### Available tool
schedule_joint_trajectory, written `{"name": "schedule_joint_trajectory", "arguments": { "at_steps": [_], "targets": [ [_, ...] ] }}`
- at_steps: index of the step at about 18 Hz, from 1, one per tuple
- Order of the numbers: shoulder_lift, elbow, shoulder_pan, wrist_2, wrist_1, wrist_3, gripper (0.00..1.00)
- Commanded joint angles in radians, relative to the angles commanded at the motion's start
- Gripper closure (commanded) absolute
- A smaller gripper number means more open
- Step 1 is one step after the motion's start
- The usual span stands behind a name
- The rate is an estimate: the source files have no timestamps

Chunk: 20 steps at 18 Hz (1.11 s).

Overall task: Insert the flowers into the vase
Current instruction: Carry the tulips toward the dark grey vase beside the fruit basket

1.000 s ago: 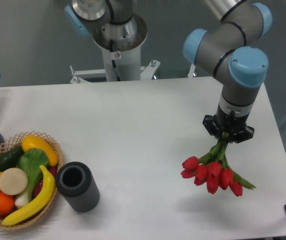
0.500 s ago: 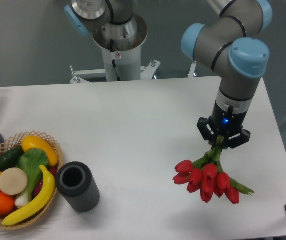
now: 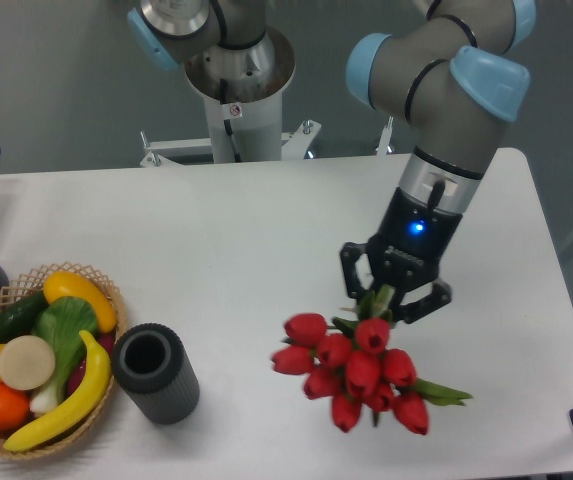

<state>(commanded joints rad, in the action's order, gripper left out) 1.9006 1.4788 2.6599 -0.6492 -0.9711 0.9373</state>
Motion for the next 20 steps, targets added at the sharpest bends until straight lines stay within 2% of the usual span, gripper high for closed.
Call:
{"name": "schedule_joint_trajectory", "arguments": {
  "at_steps": [2, 7, 13, 15, 20],
  "targets": [
    [-0.002, 0.008, 0.0, 0.052, 0.025, -0.017, 0.97],
    [-0.003, 0.017, -0.015, 0.095, 0.129, -0.092, 0.97],
    [-0.002, 0.031, -0.055, 0.129, 0.147, -0.107, 0.97],
    [-0.002, 0.032, -0.072, 0.152, 0.17, -0.109, 0.97],
    [0.017, 0.035, -0.072, 0.39, 0.176, -0.104, 0.94]
  ]
}}
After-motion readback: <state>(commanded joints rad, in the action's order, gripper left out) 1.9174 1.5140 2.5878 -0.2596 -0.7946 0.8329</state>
